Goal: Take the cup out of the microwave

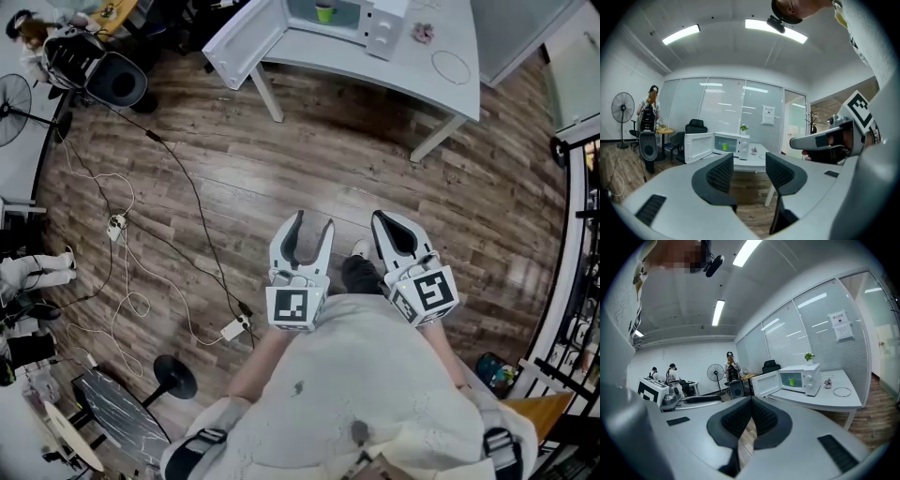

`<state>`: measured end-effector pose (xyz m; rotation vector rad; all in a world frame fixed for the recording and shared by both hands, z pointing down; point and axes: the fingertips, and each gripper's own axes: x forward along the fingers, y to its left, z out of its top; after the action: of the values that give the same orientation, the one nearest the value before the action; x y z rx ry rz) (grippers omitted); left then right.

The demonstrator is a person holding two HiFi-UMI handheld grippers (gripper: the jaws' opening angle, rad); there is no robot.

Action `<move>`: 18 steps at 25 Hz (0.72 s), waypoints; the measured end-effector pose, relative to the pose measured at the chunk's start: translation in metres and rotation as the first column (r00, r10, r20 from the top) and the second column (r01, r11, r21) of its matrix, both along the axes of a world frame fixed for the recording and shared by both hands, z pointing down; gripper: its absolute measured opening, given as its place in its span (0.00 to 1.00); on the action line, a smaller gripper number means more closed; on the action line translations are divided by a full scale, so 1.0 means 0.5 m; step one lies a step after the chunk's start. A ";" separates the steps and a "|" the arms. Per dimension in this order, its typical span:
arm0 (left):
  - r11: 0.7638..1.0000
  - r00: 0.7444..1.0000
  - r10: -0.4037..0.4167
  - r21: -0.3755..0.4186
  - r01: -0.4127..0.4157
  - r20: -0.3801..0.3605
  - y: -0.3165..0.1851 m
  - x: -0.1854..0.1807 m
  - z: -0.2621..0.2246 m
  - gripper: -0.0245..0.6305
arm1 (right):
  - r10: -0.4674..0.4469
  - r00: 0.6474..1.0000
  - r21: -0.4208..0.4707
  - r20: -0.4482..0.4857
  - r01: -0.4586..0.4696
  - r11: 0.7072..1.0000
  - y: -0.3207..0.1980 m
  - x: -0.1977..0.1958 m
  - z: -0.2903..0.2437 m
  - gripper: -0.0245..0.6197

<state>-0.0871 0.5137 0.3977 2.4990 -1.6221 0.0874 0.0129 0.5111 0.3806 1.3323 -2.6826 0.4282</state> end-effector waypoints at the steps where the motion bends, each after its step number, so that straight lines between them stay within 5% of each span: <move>1: 1.000 1.000 -0.005 0.004 0.005 0.014 -0.012 0.009 -0.002 0.36 | -0.004 1.000 0.005 0.005 0.004 1.000 -0.011 0.012 -0.004 0.05; 18: 0.994 0.992 -0.108 0.036 0.106 0.063 -0.111 0.193 -0.020 0.36 | -0.078 0.997 0.067 0.014 0.077 0.995 -0.117 0.207 -0.016 0.05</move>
<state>0.0092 0.4581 0.3877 2.4507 -1.7937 0.1310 0.1162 0.4527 0.3727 1.2413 -2.7739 0.3456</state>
